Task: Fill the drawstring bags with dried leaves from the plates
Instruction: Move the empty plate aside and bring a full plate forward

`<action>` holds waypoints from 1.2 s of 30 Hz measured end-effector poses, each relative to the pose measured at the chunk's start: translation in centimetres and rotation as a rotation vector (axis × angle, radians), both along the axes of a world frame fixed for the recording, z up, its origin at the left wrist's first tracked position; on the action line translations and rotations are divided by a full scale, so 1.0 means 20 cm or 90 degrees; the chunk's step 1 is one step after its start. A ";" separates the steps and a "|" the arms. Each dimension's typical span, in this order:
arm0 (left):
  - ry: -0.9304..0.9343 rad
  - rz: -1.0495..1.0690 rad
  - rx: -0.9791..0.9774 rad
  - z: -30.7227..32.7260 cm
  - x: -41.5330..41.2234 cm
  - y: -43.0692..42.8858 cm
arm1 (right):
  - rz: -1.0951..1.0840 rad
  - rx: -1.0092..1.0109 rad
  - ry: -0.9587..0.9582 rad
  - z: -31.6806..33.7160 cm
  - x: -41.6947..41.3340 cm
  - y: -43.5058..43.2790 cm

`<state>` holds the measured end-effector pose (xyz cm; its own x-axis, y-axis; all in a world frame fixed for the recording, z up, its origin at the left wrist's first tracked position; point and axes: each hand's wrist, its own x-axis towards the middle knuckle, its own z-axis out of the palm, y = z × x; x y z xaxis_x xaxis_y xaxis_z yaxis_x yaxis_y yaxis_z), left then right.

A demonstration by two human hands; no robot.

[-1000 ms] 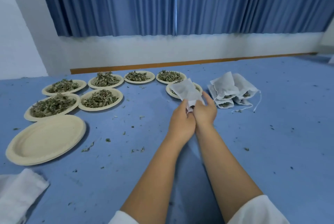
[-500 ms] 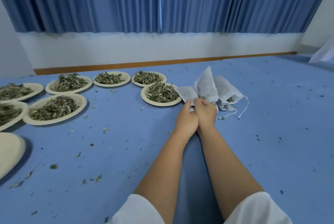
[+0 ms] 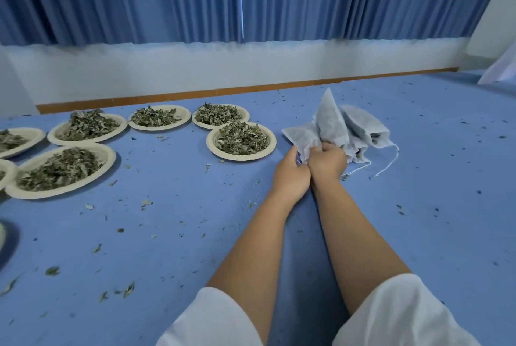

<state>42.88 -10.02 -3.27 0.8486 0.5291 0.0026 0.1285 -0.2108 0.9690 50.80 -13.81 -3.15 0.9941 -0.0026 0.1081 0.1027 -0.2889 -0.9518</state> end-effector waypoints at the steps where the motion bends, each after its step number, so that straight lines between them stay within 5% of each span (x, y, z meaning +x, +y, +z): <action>1: -0.007 0.004 0.003 -0.01 0.00 0.00 | 0.001 -0.005 0.000 0.00 0.00 0.00; 13: -0.156 0.239 -0.048 -0.01 -0.08 0.06 | -0.039 -0.237 -0.205 0.02 -0.18 0.06; 22: -0.133 0.318 -0.031 -0.01 -0.28 0.24 | 0.299 -0.458 -0.336 0.01 -0.33 0.23; 36: -0.098 0.317 0.019 -0.03 -0.32 0.27 | 0.366 -0.499 -0.338 -0.02 -0.36 0.27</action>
